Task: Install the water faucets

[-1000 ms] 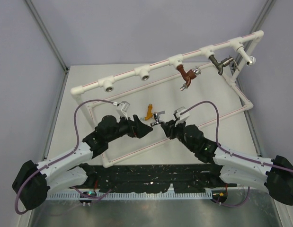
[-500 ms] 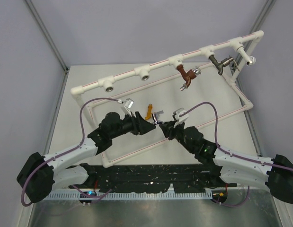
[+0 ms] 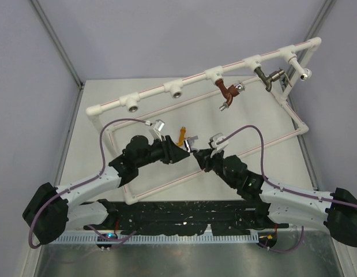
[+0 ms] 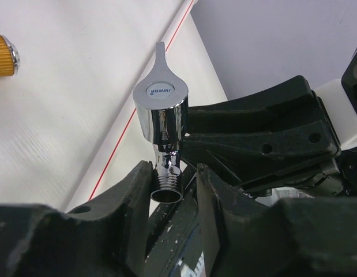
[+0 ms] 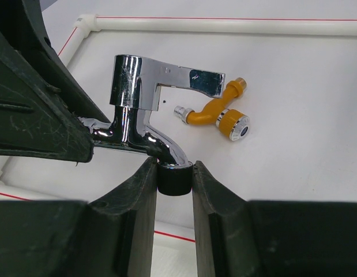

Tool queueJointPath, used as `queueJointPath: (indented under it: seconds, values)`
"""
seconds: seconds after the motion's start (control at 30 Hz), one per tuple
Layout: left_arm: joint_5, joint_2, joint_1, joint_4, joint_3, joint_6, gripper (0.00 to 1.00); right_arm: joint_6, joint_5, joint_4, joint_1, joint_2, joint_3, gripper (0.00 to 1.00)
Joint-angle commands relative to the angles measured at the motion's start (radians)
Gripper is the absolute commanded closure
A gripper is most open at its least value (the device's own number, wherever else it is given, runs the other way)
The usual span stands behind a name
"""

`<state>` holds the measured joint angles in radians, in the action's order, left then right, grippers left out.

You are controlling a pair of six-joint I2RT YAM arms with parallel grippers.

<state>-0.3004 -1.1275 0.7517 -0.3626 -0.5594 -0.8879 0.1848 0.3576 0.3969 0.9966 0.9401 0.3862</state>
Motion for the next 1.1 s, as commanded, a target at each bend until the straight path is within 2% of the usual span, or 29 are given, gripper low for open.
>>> queueJointPath:
  seconds: [0.0,0.03,0.13,0.2,0.33,0.37,0.4,0.43,0.47,0.63,0.8,0.83,1.07]
  values:
    - [-0.022,-0.008,0.003,-0.048,-0.048,-0.002,0.65,-0.01,0.029,0.103,0.01,-0.012,0.019,0.94]
    - [-0.022,-0.008,0.003,-0.049,-0.045,-0.002,0.7,-0.013,0.03,0.103,0.01,-0.011,0.019,0.94]
    - [-0.019,0.004,0.003,-0.047,-0.04,0.013,0.99,-0.028,0.02,0.106,0.011,-0.017,0.014,0.94]
    - [-0.006,0.029,0.001,-0.035,-0.03,0.053,1.0,-0.038,0.003,0.106,0.011,-0.029,0.01,0.87]
    - [0.023,0.118,-0.014,0.014,-0.002,0.153,1.0,-0.025,-0.034,0.056,0.011,-0.084,0.014,0.36]
    - [0.023,0.155,-0.026,0.034,0.003,0.177,1.0,-0.015,-0.042,0.048,0.01,-0.093,0.008,0.18]
    - [0.024,0.184,-0.037,0.054,0.007,0.199,1.0,-0.012,-0.061,0.037,0.01,-0.119,0.003,0.12]
    - [0.021,0.21,-0.049,0.072,0.01,0.225,1.0,0.002,-0.068,0.031,0.01,-0.132,-0.004,0.01]
    - [0.014,0.236,-0.058,0.089,0.01,0.254,1.0,0.007,-0.084,0.019,0.01,-0.156,-0.01,0.04]
    - [-0.057,0.345,-0.089,0.175,0.013,0.381,1.0,0.022,-0.175,-0.041,0.01,-0.28,-0.03,0.05]
    - [-0.163,0.432,-0.114,0.185,0.019,0.471,1.0,-0.015,-0.344,-0.113,0.01,-0.389,0.013,0.04]
    - [-0.184,0.442,-0.114,0.185,0.013,0.486,1.0,-0.016,-0.392,-0.112,0.01,-0.396,0.022,0.04]
    - [-0.367,0.456,-0.114,0.157,-0.04,0.53,1.0,-0.039,-0.468,-0.105,0.008,-0.366,0.101,0.03]
